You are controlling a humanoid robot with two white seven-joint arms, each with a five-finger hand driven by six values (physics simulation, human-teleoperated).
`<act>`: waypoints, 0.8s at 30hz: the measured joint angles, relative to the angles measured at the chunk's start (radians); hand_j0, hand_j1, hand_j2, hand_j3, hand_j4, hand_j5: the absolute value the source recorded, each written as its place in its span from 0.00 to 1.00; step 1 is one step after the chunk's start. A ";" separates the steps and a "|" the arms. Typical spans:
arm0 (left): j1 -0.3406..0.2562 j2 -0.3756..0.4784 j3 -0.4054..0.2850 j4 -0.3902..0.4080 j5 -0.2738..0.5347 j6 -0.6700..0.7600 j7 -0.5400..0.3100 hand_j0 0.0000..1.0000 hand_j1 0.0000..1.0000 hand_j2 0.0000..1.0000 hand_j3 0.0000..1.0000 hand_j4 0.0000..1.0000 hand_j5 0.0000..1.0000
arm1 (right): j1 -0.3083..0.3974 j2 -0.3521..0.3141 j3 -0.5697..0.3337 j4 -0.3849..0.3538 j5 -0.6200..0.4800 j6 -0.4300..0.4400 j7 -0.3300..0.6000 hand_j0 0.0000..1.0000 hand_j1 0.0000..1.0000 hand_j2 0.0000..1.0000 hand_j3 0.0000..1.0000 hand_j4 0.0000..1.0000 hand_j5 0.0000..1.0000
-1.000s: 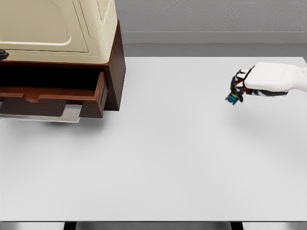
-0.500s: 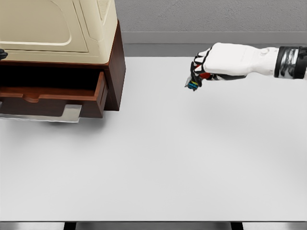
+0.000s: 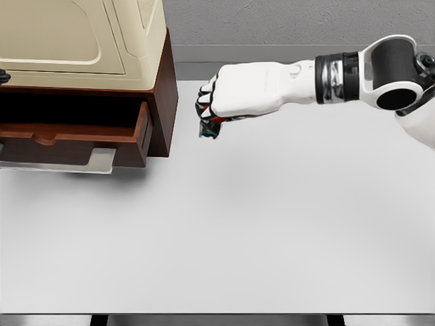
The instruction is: Open the cabinet drawer with left arm, and place a switch into the drawer with right arm
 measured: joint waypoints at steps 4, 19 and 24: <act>0.000 0.000 0.000 0.000 0.000 0.000 0.000 1.00 1.00 1.00 1.00 1.00 1.00 | -0.043 0.049 0.044 -0.011 -0.002 0.000 0.000 0.37 0.37 0.37 0.37 0.37 0.37; 0.000 0.000 0.001 0.005 -0.002 0.000 0.000 1.00 1.00 1.00 1.00 1.00 1.00 | -0.193 0.164 0.092 -0.003 -0.046 0.001 -0.001 0.37 0.37 0.37 0.37 0.37 0.37; 0.000 0.000 0.001 0.005 -0.002 0.000 0.000 1.00 1.00 1.00 1.00 1.00 1.00 | -0.230 0.251 0.098 0.086 -0.049 0.001 -0.001 0.37 0.37 0.37 0.37 0.37 0.37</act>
